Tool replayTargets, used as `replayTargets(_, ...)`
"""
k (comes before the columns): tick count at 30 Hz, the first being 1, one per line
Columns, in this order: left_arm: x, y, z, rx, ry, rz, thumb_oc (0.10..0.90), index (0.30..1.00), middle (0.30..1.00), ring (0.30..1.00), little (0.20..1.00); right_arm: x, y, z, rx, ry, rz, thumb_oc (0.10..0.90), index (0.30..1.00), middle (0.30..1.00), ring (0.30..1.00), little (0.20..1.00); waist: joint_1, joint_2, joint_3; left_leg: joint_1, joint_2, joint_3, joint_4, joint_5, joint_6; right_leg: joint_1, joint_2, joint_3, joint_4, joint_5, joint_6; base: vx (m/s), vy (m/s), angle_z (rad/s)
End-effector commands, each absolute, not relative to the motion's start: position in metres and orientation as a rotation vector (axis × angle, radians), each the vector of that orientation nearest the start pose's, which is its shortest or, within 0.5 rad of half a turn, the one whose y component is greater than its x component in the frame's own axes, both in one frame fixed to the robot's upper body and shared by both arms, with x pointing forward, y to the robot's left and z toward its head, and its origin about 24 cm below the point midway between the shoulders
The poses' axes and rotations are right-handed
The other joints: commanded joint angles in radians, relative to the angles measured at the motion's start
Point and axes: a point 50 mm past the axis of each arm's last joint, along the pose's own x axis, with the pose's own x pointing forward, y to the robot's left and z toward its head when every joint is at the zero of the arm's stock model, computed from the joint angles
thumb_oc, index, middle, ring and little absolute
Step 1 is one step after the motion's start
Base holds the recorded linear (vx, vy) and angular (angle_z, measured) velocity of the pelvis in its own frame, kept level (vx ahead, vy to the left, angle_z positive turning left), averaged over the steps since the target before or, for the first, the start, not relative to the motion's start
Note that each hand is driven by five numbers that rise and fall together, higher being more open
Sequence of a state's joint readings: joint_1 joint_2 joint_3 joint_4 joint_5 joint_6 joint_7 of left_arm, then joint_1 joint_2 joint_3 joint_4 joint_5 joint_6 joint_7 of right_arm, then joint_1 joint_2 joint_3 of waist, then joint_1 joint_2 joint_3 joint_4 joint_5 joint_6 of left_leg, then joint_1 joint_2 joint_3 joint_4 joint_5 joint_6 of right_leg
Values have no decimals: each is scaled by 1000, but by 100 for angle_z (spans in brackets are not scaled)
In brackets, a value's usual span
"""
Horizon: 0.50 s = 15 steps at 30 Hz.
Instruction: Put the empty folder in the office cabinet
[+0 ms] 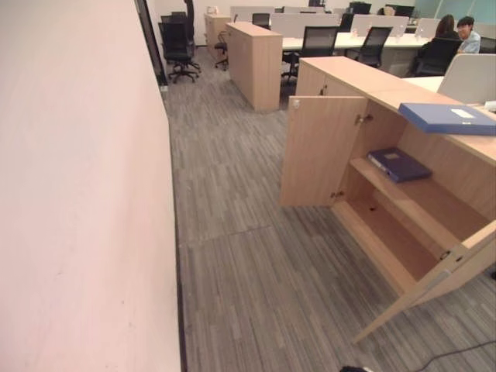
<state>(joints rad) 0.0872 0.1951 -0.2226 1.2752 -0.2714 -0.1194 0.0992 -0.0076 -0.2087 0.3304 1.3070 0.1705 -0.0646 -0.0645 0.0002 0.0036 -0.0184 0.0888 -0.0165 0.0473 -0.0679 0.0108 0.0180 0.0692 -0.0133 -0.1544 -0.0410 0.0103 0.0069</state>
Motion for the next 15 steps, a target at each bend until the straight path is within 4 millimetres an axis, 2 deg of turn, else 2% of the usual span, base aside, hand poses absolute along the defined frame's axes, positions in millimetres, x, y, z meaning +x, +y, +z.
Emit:
replayTargets(1,61,203,-172,65,1216,209,800,900,900,900,900,77,-214,-169,-296,1261,-10,800,900,900,900,900,-22,-20,-5,-12,10,57,-19,-41,-51,27,-17,-24,-46,-50,78,0,0,0)
replayTargets(8,61,204,-172,35,1210,227,800,900,900,900,900,76,-215,-169,-296,1266,-12,800,900,900,900,900,-23,-19,-7,-10,10,59,-19,-42,-52,28,-16,-24,-46,-49,78,0,0,0)
replayTargets(15,53,203,-174,26,1255,184,800,900,900,900,900,76,-217,-169,-305,1272,4,800,900,900,900,900,-27,-16,-7,-8,12,63,-19,-43,-52,28,-17,-21,-46,-47,78,0,0,0)
